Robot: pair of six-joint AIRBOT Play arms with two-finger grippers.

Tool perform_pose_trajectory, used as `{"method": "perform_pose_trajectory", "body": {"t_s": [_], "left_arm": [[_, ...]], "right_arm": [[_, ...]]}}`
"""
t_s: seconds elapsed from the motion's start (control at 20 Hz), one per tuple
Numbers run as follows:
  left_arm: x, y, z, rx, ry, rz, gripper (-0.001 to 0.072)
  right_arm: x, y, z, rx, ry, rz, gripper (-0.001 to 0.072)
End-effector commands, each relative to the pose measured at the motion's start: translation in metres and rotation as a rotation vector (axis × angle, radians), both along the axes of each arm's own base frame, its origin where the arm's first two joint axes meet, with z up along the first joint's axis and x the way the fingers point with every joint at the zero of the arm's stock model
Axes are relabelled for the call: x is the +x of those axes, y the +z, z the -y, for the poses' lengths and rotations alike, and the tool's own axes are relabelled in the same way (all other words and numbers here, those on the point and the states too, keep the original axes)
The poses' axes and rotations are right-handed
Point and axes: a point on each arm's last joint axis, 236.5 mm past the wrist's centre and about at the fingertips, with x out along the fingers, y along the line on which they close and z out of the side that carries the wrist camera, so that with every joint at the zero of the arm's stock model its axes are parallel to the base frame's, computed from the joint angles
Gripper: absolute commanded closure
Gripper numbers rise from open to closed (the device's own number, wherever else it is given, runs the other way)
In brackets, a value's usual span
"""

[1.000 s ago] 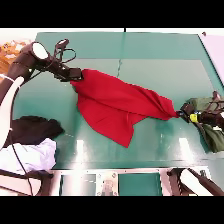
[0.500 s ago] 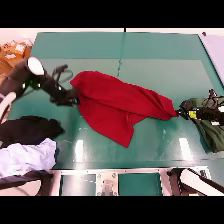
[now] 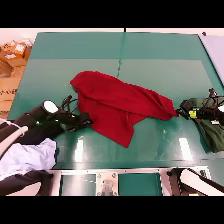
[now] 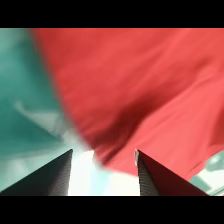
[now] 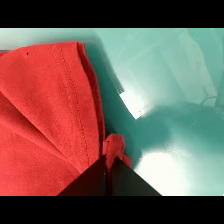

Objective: Fold the shirts.

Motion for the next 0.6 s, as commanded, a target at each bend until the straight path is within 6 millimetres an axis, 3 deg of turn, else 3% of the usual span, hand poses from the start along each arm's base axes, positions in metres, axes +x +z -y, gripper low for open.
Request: {"method": "perform_pose_trajectory", "body": {"t_s": [0.0,0.05,0.1,0.15,0.2,0.25,0.4,0.5,0.55], "left_arm": [[0.021,-0.014,0.006,0.003,0.120,0.068,0.0235],[0.020,-0.016,0.011,-0.021,0.126,0.046,0.0244],[0.013,-0.014,0.021,-0.062,0.092,0.028,0.0447],[0.004,-0.009,0.032,-0.110,0.032,0.025,0.0587],[-0.003,-0.004,0.039,-0.147,-0.005,0.015,0.0601],[-0.008,0.003,0.045,-0.179,-0.035,0.008,0.0682],[-0.015,0.024,0.054,-0.191,-0.199,0.029,0.0683],[-0.008,0.050,0.054,-0.157,-0.316,0.076,0.0683],[0.003,0.070,0.050,-0.113,-0.366,0.135,0.0683]], "right_arm": [[0.000,0.000,0.000,-0.003,0.005,0.001,0.0692],[0.000,0.000,0.000,-0.003,0.006,0.001,0.0692],[0.000,0.000,0.000,-0.002,0.005,0.001,0.0692],[0.000,0.000,0.000,-0.003,0.005,0.002,0.0692],[0.000,0.000,0.000,-0.003,0.006,0.001,0.0692],[0.000,0.000,0.000,-0.003,0.006,0.001,0.0692],[0.000,0.004,-0.005,0.017,0.017,-0.003,0.0692],[0.003,0.027,-0.020,0.076,0.050,0.017,0.0693],[0.008,0.047,-0.026,0.099,0.069,0.049,0.0693]]}}
